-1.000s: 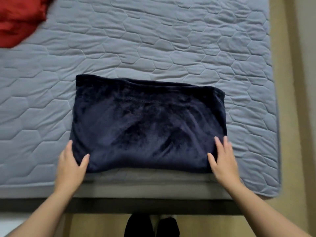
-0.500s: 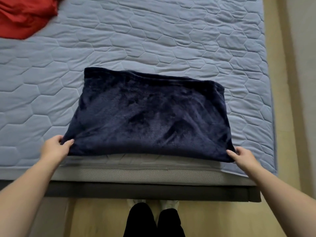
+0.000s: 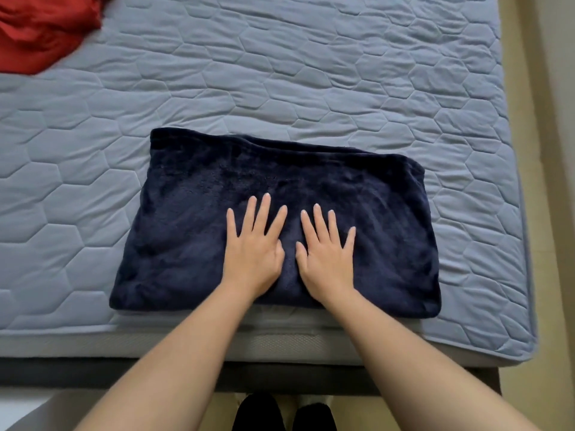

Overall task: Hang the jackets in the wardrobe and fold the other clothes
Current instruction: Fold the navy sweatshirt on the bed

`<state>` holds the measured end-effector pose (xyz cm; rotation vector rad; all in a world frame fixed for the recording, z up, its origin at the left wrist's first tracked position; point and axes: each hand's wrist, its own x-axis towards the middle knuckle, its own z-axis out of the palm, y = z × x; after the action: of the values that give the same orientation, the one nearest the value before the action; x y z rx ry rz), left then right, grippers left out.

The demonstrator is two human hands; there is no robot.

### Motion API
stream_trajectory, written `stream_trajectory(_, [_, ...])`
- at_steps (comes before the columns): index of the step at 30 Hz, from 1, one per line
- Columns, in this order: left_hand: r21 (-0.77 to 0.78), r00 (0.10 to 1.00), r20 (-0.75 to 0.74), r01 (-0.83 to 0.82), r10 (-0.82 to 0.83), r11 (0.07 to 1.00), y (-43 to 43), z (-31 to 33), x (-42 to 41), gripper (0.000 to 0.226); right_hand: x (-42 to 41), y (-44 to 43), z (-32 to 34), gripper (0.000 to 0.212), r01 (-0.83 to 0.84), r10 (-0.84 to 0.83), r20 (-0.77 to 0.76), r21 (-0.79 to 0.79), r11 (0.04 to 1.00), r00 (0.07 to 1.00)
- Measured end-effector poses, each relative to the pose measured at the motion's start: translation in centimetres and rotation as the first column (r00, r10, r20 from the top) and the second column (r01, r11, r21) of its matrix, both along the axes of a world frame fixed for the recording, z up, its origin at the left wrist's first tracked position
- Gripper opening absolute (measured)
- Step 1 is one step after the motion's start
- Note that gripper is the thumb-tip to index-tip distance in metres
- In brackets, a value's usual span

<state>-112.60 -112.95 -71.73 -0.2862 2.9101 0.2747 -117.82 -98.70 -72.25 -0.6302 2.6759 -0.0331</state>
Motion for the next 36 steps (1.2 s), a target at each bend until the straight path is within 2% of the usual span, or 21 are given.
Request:
stream_trajectory(2, [-0.066, 0.998, 0.055, -0.009, 0.013, 0.998, 0.1, -3.7, 0.7, 0.063, 0.3, 0.6, -2.9, 0.062, -0.025, 0.027, -0.023, 0.064, 0.998, 0.999])
stream_trajectory(6, [-0.107, 1.000, 0.020, 0.002, 0.000, 0.994, 0.0, -8.2, 1.1, 0.068, 0.6, 1.8, -7.0, 0.063, -0.074, 0.075, -0.125, 0.017, 0.997, 0.989])
stream_trajectory(11, [-0.101, 0.999, 0.048, 0.004, 0.001, 0.995, 0.1, -6.8, 0.4, 0.068, 0.4, 1.3, -6.2, 0.064, -0.085, 0.087, -0.101, 0.024, 0.996, 0.991])
stream_trajectory(13, [-0.105, 0.997, 0.024, 0.078, -0.076, 0.991, -1.0, -5.7, -0.1, 0.068, -0.3, 1.4, -5.1, 0.065, -0.118, 0.117, -0.103, -0.004, 0.993, 0.988])
stream_trajectory(15, [-0.146, 0.972, -0.024, 0.226, -0.232, 0.963, -3.1, -5.1, -1.8, 0.070, -2.2, 1.4, -4.5, 0.067, -0.204, 0.196, -0.125, -0.058, 0.977, 0.973])
stream_trajectory(17, [-0.209, 0.960, -0.036, 0.263, -0.276, 0.942, -5.7, -4.6, -4.3, 0.071, -5.3, 0.7, -4.1, 0.066, -0.255, 0.243, -0.171, -0.050, 0.966, 0.955])
stream_trajectory(20, [-0.288, 0.995, 0.019, 0.102, -0.100, 0.952, -9.1, -5.4, -8.1, 0.071, -10.8, -0.7, -4.9, 0.065, -0.165, 0.171, -0.173, 0.049, 0.985, 0.970])
stream_trajectory(23, [-0.275, 0.997, 0.001, -0.076, 0.080, 0.958, -11.6, -6.6, -9.3, 0.067, -13.9, 0.2, -6.2, 0.065, -0.081, 0.094, -0.195, 0.073, 0.994, 0.976])
stream_trajectory(26, [-0.225, 0.972, -0.017, -0.232, 0.234, 0.946, -13.6, -7.1, -8.0, 0.065, -14.9, 3.4, -6.5, 0.065, 0.018, -0.003, -0.204, 0.072, 0.997, 0.979])
stream_trajectory(31, [-0.196, 0.890, 0.024, -0.443, 0.456, 0.875, -15.1, -5.3, -5.4, 0.063, -14.4, 7.6, -4.9, 0.066, 0.200, -0.171, -0.155, 0.197, 0.960, 0.973])
stream_trajectory(33, [-0.173, 0.875, 0.036, -0.471, 0.484, 0.865, -14.3, -3.6, -4.2, 0.064, -13.8, 7.6, -3.7, 0.067, 0.214, -0.193, -0.117, 0.208, 0.954, 0.974])
stream_trajectory(36, [-0.100, 0.952, -0.017, -0.305, 0.305, 0.947, -11.0, -0.9, -1.5, 0.065, -12.8, 6.3, -1.5, 0.067, 0.191, -0.178, -0.100, 0.130, 0.973, 0.979])
